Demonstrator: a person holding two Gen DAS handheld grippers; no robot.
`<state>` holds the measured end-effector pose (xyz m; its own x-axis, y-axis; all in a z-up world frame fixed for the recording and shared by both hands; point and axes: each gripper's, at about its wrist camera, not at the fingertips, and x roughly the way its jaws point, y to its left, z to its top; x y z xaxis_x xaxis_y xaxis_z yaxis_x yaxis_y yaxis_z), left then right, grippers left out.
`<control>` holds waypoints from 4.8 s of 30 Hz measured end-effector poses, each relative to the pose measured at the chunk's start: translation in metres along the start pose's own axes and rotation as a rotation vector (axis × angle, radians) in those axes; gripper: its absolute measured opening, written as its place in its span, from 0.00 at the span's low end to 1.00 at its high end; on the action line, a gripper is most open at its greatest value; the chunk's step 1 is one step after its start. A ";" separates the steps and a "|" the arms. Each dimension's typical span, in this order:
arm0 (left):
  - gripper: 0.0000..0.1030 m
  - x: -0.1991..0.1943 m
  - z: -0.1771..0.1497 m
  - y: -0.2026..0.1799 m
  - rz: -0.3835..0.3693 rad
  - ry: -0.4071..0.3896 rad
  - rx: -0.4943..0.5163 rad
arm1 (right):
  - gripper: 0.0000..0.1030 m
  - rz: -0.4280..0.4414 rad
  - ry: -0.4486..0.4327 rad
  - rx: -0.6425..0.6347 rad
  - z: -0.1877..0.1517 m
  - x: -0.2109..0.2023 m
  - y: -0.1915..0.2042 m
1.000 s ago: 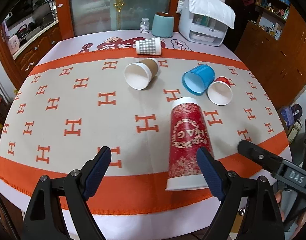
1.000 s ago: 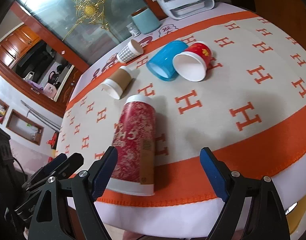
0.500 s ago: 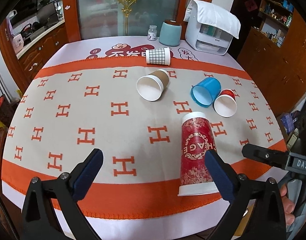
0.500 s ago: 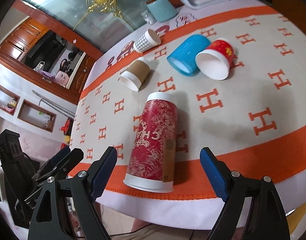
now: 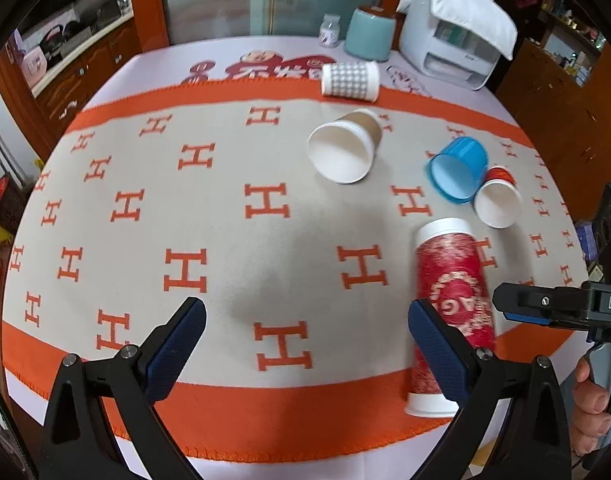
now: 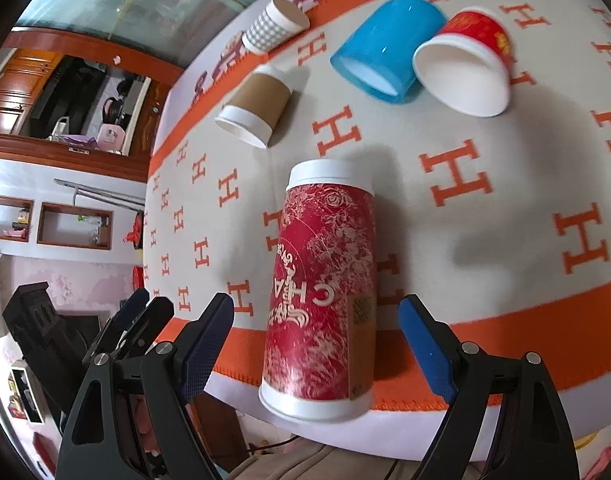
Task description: Flip cup upside down
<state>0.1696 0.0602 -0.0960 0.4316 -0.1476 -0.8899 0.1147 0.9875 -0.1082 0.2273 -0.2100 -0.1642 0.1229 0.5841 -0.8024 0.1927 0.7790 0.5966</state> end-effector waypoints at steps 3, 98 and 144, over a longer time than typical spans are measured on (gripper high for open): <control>0.97 0.014 0.002 0.007 0.005 0.021 -0.013 | 0.84 -0.015 0.030 0.004 0.008 0.016 0.002; 0.99 -0.188 -0.077 -0.080 0.138 -0.334 0.058 | 0.82 -0.208 -0.629 -0.408 -0.218 -0.183 0.089; 0.99 -0.184 -0.079 -0.095 0.131 -0.338 0.031 | 0.83 -0.219 -0.649 -0.422 -0.227 -0.215 0.101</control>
<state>0.0084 -0.0019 0.0425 0.7156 -0.0350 -0.6976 0.0638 0.9978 0.0153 -0.0006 -0.2049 0.0727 0.6914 0.2602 -0.6740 -0.0903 0.9567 0.2767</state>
